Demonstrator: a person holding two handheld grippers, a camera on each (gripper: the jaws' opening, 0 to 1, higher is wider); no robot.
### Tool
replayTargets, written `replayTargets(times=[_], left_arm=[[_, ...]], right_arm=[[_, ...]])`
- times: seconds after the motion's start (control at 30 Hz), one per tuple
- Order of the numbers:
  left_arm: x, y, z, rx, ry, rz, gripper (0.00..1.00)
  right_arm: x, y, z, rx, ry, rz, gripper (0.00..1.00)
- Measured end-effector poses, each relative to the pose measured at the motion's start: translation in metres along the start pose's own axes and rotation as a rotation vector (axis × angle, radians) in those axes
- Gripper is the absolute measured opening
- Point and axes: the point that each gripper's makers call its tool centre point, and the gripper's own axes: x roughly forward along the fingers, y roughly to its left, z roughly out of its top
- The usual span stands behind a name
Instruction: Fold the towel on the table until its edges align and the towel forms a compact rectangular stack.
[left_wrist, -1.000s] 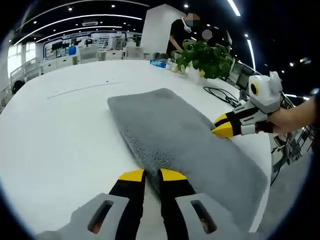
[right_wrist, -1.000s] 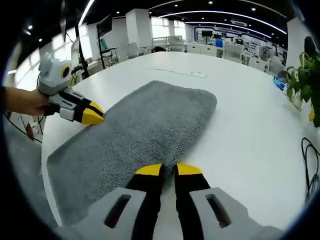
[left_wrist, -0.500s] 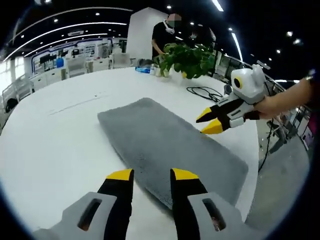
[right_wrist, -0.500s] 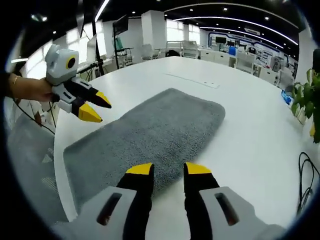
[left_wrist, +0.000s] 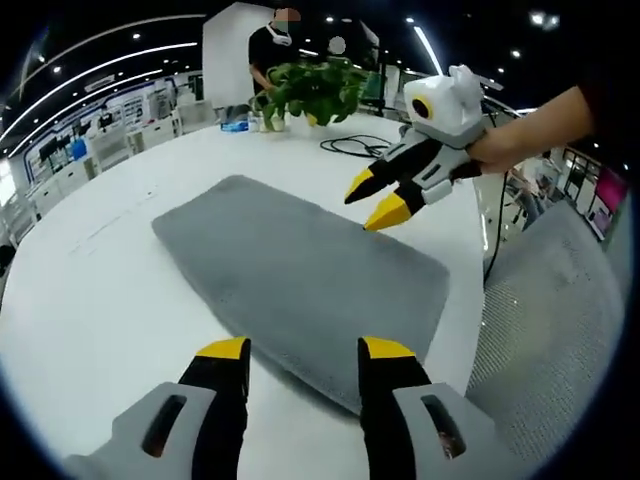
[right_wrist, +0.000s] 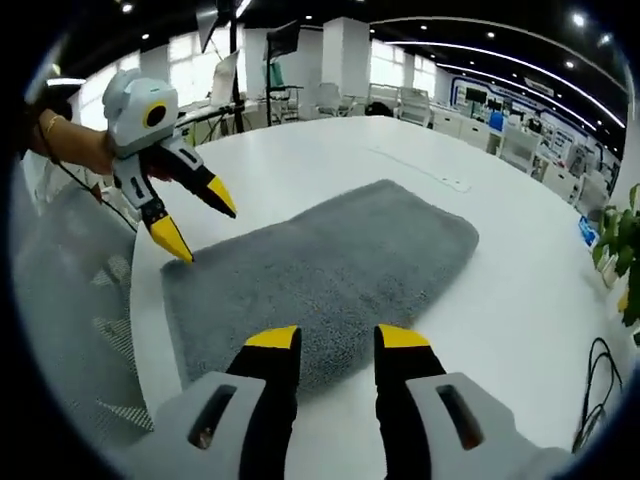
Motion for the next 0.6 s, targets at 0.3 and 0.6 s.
replayTargets(times=[0.3, 0.6], left_arm=[[0.001, -0.032, -0.010, 0.145, 0.056, -0.043, 0.48], [0.002, -0.052, -0.024, 0.268, 0.111, -0.092, 0.41]], right_arm=[[-0.004, 0.024, -0.012, -0.034, 0.029, 0.035, 0.32], [-0.012, 0.056, -0.024, -0.053, 0.039, 0.097, 0.36]])
